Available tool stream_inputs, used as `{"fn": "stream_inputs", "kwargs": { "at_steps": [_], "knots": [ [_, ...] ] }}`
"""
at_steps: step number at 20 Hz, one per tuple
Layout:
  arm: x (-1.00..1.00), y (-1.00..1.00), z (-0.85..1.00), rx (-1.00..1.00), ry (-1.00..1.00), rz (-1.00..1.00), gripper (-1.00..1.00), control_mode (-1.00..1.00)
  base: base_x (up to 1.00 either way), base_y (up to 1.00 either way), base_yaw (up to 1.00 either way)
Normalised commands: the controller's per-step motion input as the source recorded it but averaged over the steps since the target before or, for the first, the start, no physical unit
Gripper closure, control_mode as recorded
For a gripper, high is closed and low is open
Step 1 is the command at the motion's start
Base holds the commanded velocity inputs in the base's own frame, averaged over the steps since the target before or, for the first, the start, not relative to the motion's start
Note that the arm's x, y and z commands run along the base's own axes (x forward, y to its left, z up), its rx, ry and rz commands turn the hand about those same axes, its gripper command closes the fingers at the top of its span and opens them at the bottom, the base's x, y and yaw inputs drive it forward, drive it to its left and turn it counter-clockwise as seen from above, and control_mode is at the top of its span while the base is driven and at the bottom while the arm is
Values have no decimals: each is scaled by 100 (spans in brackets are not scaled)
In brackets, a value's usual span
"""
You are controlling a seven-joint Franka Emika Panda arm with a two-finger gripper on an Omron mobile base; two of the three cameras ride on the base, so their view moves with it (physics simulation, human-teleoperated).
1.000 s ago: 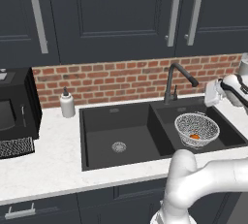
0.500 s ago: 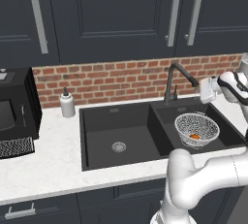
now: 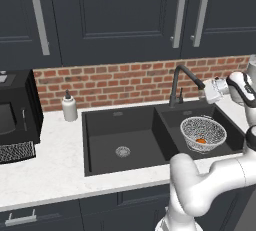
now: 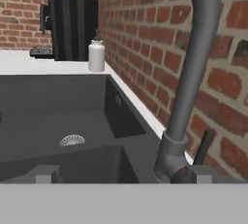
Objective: Put the colander in the sink, put the tangerine in the colander, and turn on the sink faucet and pour water over the colander.
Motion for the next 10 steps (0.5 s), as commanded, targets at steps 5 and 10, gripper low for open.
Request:
{"fn": "stream_inputs", "kwargs": {
  "at_steps": [5,10],
  "knots": [
    [0,8,-21,3,0,0,-100,-100,0,0,0],
    [10,6,-20,1,0,0,-100,-100,0,0,0]
  ]
}}
